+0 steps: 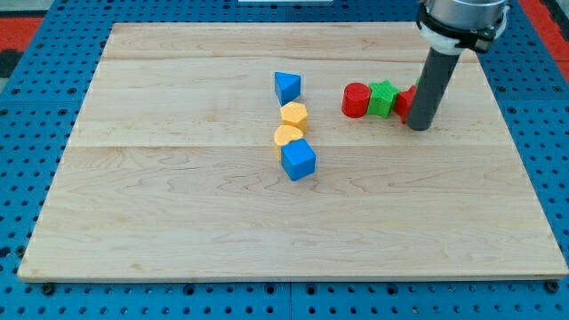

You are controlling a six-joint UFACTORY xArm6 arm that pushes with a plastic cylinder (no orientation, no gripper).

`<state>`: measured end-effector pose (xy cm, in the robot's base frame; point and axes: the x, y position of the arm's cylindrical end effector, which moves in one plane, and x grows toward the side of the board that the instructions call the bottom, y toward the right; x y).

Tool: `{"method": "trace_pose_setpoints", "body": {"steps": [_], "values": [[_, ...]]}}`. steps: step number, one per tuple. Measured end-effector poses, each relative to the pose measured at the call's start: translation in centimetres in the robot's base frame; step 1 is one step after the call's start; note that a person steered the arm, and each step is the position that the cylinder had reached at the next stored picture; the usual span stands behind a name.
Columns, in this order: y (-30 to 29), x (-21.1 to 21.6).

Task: Move the green circle to the top right of the red star

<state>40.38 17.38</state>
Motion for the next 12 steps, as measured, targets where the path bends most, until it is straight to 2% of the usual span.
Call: {"method": "trace_pose_setpoints", "body": {"steps": [2,4,5,8,10,11,12], "values": [[0.0,0.0],[5.6,0.0],[5.6,-1.2],[5.5,-9.4],[3.8,-17.2],[1.0,-18.0],[-0.6,-15.5]]}}
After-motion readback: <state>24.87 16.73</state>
